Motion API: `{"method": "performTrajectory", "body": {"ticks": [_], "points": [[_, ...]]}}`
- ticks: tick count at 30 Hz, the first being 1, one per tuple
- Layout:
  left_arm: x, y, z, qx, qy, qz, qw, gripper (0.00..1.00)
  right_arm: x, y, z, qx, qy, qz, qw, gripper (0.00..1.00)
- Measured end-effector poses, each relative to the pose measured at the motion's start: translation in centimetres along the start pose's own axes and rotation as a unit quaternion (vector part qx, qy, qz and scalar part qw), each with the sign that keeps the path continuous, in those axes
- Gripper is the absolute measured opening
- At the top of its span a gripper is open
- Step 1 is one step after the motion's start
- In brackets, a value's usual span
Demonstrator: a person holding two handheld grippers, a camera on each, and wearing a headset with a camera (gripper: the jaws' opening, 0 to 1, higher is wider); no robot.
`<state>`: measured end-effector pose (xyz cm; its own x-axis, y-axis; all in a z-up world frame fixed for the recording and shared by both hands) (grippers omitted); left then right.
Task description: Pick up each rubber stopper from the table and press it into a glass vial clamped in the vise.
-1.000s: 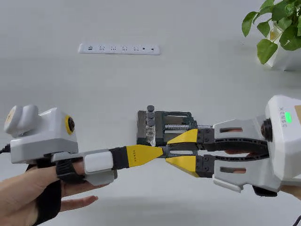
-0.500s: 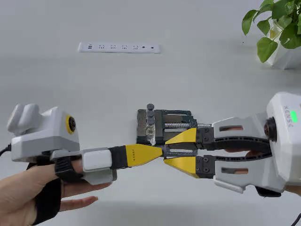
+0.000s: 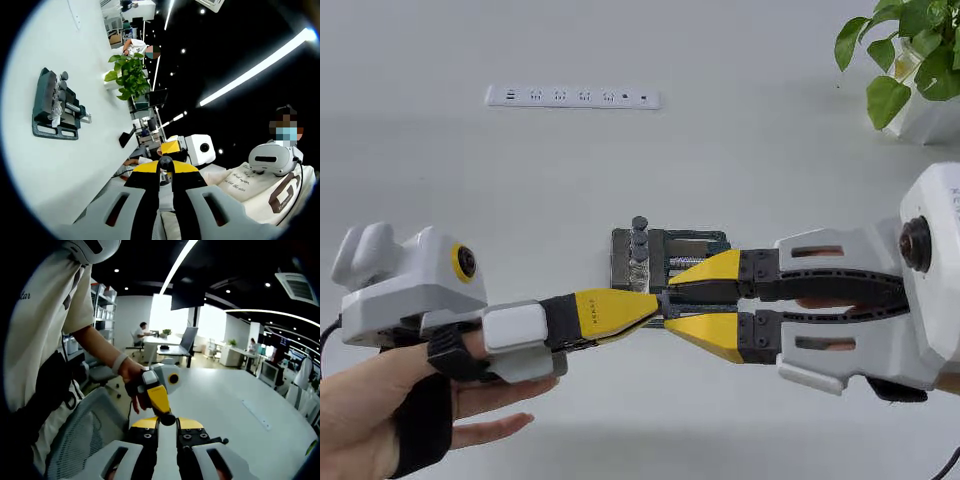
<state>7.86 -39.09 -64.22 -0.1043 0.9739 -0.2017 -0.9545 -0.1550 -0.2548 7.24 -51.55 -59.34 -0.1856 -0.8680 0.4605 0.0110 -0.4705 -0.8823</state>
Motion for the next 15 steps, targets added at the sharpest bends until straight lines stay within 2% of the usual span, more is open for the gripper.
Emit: {"method": "performTrajectory", "body": {"ticks": [15], "points": [[0.12,0.57,0.70,0.023,0.038,-0.011,0.9990,0.04,0.12,-1.00,-0.53,-0.005,-0.022,0.017,0.9996,0.07]]}}
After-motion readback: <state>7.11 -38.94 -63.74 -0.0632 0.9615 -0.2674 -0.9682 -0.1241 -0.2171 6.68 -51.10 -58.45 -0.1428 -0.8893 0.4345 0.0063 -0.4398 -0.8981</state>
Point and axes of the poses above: the centre of the closed fingertips' face, and the gripper's own axes: x roughly backward along the fingers, z roughly to its right, y roughly out of its underside, the point moved 7 cm from there along x, roughly backward along the fingers, and after that the axes turned 5 degrees about -z, right-handed, at the moved point
